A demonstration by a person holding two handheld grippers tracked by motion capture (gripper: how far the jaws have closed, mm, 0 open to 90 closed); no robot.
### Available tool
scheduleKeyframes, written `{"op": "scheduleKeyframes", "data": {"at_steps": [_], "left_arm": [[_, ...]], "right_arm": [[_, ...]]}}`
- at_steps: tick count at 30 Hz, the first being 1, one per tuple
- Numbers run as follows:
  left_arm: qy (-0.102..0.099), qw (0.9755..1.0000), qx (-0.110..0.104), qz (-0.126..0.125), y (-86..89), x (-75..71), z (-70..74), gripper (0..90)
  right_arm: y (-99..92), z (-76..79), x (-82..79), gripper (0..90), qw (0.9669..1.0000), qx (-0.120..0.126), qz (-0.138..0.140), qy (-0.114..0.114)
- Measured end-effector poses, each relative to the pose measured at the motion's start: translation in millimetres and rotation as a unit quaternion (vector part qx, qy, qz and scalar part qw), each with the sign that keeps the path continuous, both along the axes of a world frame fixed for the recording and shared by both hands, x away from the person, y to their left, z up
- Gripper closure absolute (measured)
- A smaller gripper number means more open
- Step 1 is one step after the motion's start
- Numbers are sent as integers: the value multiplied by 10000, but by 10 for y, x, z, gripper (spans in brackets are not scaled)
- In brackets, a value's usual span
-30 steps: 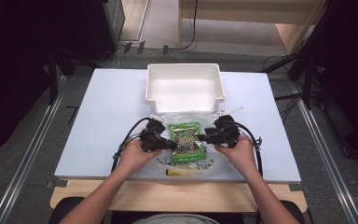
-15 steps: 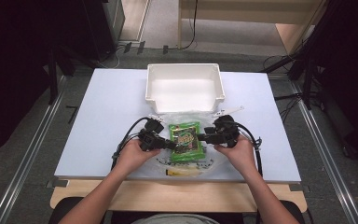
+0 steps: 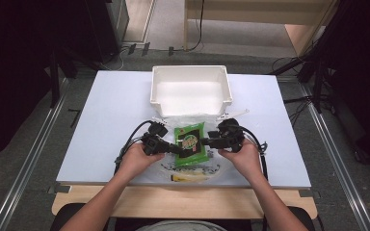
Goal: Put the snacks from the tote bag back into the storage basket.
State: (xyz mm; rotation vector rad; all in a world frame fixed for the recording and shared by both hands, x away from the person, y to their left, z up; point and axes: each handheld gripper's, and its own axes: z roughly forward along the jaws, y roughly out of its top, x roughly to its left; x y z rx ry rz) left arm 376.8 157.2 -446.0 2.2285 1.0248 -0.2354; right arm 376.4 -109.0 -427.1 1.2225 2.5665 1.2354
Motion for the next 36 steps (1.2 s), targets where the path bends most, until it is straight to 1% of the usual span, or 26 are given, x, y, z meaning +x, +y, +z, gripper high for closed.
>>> {"op": "scheduleKeyframes", "data": {"at_steps": [3, 7, 11, 12, 14, 18, 21, 22, 23, 26, 29, 33, 35, 36], "left_arm": [[-11, 10000, 19, -1, -1, -1, -1, 853], [55, 10000, -5, 31, 16, 15, -17, 861], [59, 10000, 7, 15, 22, 22, -23, 867], [59, 10000, -5, 33, 23, 24, -29, 868], [63, 10000, -15, 51, 25, 29, -36, 873], [78, 9999, -69, 67, 34, 45, -55, 881], [69, 9999, -71, 64, 36, 52, -62, 881], [98, 9998, -122, 83, 41, 59, -69, 883], [95, 9998, -128, 91, 43, 61, -70, 885], [81, 9999, -118, 79, 44, 62, -71, 885], [51, 9999, -102, 81, 40, 60, -71, 884], [76, 9998, -143, 76, 45, 65, -76, 879], [58, 9999, -148, 49, 46, 63, -73, 865], [58, 9999, -148, 49, 46, 63, -73, 854]], "right_arm": [[30, 8, -1, 515, 10000, 14, -2, 27], [74, 9, 7, 499, 9999, 85, 7, 89], [109, 14, 13, 486, 9999, 88, 32, 129], [148, 16, 29, 472, 9999, 26, 77, 151], [180, 14, 44, 458, 9999, 3, 91, 122], [243, 9, 75, 428, 9997, -13, 66, 221], [275, -1, 100, 421, 9996, -39, 39, 281], [296, -23, 124, 424, 9994, -41, 84, 336], [311, -31, 129, 427, 9992, -63, 84, 376], [363, -63, 152, 431, 9987, -117, 128, 480], [412, -93, 192, 442, 9984, -127, 145, 530], [429, -142, 261, 492, 9972, 19, 148, 739], [412, -144, 270, 518, 9965, 93, 154, 812], [412, -144, 270, 518, 9965, 93, 154, 812]]}}
